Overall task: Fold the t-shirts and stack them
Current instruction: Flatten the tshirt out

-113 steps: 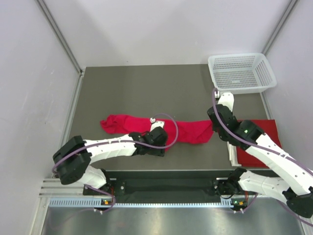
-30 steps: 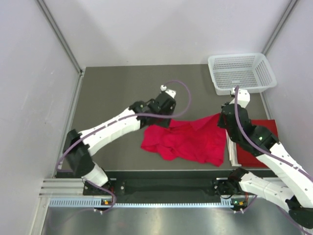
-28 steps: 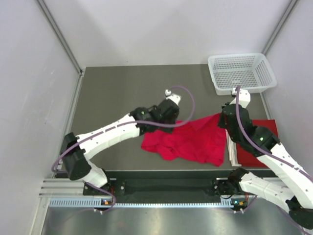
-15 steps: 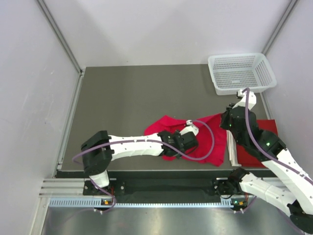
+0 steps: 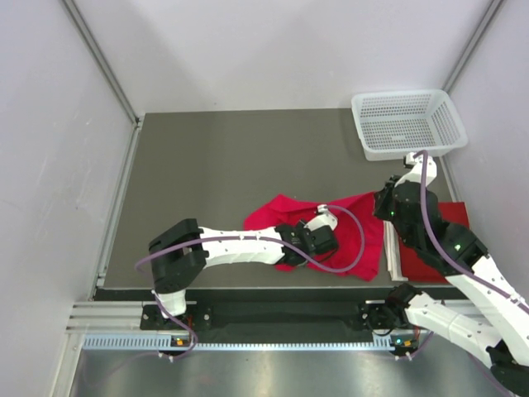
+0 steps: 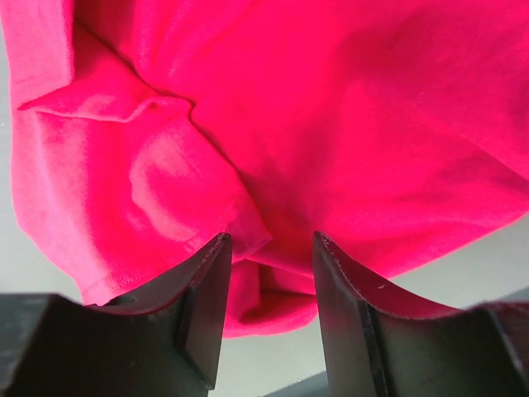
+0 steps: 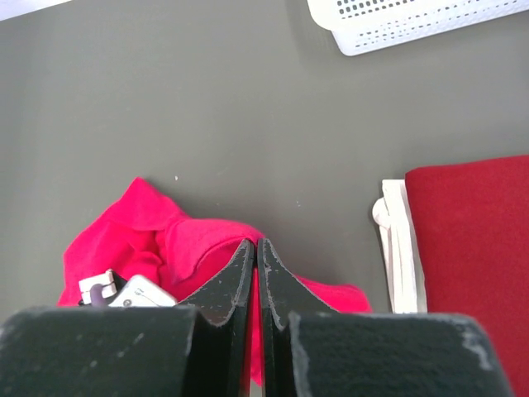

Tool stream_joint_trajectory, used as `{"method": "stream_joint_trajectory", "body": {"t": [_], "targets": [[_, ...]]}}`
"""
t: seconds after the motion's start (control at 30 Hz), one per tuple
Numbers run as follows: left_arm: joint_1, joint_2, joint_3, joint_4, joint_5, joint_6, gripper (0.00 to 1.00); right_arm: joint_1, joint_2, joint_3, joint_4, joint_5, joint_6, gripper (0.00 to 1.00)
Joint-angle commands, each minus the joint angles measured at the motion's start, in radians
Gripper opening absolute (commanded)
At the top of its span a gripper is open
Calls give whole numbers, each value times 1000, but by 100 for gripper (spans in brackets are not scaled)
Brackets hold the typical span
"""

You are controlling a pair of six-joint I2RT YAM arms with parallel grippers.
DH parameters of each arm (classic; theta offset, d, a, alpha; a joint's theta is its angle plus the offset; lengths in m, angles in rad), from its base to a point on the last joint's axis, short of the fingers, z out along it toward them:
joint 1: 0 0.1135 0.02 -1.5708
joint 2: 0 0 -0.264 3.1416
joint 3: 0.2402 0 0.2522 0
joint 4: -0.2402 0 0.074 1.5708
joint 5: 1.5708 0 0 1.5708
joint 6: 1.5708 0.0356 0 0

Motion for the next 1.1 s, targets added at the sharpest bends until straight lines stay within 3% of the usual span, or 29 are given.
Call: {"method": "stream_joint_trajectory", "body": {"t": [0.0, 0.67, 0.8, 1.07], "targets": [[-6, 14, 18, 39, -58, 12, 49, -16, -27, 3, 12, 9, 4, 0], [-19, 80, 84, 16, -158, 32, 41, -17, -65, -2, -12, 12, -3, 0], [-19, 83, 81, 9, -164, 30, 34, -17, -70, -2, -17, 16, -5, 0], [-19, 87, 75, 5, -150, 16, 38, -17, -71, 4, -18, 20, -4, 0]]}}
